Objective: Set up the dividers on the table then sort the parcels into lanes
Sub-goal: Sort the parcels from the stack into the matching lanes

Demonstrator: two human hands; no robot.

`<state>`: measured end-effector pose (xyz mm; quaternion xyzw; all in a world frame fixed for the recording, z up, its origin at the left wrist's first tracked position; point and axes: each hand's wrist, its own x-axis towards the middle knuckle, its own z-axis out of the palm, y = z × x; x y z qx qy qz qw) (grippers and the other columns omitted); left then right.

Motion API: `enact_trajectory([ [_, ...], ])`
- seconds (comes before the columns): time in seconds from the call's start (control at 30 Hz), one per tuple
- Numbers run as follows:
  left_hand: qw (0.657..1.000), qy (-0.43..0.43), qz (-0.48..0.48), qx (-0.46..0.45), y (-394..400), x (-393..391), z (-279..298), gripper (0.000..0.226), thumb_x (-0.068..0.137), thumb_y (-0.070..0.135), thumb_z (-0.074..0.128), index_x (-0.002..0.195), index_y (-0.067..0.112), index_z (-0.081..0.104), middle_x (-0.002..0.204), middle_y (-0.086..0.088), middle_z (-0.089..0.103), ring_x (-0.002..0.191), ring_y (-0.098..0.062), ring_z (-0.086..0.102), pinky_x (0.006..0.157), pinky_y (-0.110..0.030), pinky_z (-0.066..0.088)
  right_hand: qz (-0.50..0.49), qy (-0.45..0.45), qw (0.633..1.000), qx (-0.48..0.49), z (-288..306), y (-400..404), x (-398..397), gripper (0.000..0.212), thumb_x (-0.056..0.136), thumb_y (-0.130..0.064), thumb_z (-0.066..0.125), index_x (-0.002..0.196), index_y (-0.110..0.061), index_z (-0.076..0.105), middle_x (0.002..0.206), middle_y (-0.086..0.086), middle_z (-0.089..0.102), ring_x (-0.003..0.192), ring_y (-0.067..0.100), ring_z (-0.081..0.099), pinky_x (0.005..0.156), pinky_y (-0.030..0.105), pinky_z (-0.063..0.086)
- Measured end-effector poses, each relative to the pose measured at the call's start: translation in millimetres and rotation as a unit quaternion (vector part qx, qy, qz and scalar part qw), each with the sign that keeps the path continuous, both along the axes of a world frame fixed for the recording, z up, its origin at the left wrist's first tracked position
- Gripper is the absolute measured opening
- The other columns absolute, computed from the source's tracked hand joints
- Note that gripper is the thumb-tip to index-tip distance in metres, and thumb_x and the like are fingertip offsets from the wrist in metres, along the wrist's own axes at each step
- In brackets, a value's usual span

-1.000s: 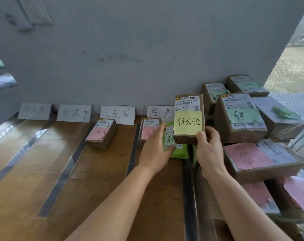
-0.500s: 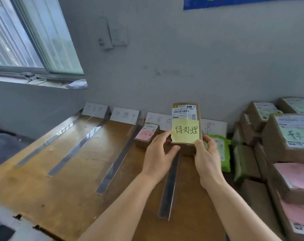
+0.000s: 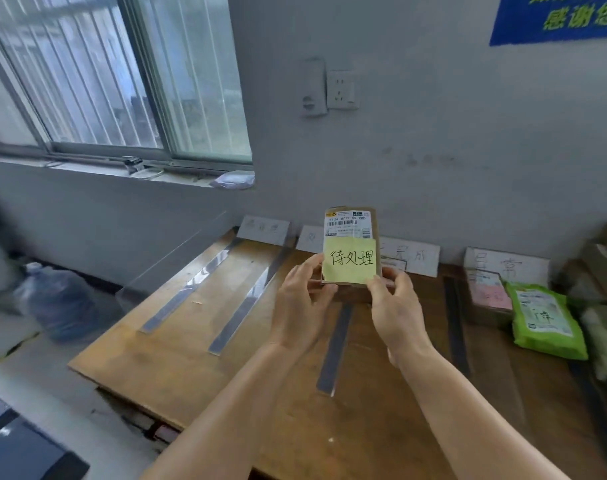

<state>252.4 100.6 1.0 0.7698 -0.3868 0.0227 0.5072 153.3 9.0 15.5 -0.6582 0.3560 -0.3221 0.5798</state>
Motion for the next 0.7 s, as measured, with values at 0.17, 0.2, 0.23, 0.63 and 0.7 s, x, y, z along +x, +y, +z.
enact_trajectory([
  [0.17, 0.999, 0.039, 0.015, 0.000, 64, 55, 9, 0.046, 0.092, 0.018, 0.063, 0.136, 0.020, 0.049, 0.121, 0.012, 0.052, 0.105, -0.007, 0.055, 0.075, -0.009, 0.047, 0.032, 0.016, 0.999, -0.012, 5, 60, 58, 0.035, 0.101, -0.029, 0.045, 0.133, -0.018, 0.039, 0.128, 0.000, 0.057, 0.100, 0.008, 0.048, 0.057, 0.012, 0.041],
  [0.2, 0.999, 0.049, 0.016, 0.001, 73, 66, 10, 0.046, 0.092, 0.020, 0.063, 0.136, 0.021, 0.049, 0.122, 0.013, 0.052, 0.103, -0.006, 0.055, 0.074, -0.009, 0.048, 0.039, 0.020, 0.999, -0.016, 5, 70, 69, 0.034, 0.101, -0.029, 0.045, 0.132, -0.018, 0.038, 0.129, 0.001, 0.057, 0.101, 0.008, 0.048, 0.056, 0.013, 0.043],
  [0.23, 0.998, 0.057, 0.018, 0.000, 82, 77, 10, 0.045, 0.092, 0.022, 0.063, 0.136, 0.021, 0.049, 0.125, 0.010, 0.055, 0.104, -0.006, 0.055, 0.076, -0.012, 0.050, 0.046, 0.026, 0.998, -0.021, 4, 78, 81, 0.031, 0.101, -0.030, 0.045, 0.129, -0.019, 0.038, 0.130, 0.002, 0.057, 0.101, 0.008, 0.048, 0.057, 0.013, 0.044],
  [0.63, 0.990, 0.106, 0.087, 0.040, 126, 229, 9, 0.038, 0.090, 0.018, 0.065, 0.128, 0.014, 0.057, 0.114, 0.002, 0.060, 0.103, -0.017, 0.059, 0.093, -0.040, 0.051, 0.104, 0.019, 0.993, 0.061, -12, 115, 250, 0.047, 0.098, -0.025, 0.051, 0.140, -0.011, 0.034, 0.118, -0.003, 0.051, 0.100, 0.013, 0.048, 0.078, 0.025, 0.040],
  [0.7, 0.988, 0.106, 0.091, 0.070, 117, 261, 3, 0.038, 0.091, 0.019, 0.064, 0.128, 0.015, 0.056, 0.119, 0.000, 0.060, 0.105, -0.017, 0.058, 0.094, -0.040, 0.050, 0.101, 0.026, 0.992, 0.078, -22, 109, 284, 0.050, 0.099, -0.025, 0.049, 0.143, -0.012, 0.030, 0.124, 0.002, 0.051, 0.101, 0.013, 0.045, 0.082, 0.029, 0.037],
])
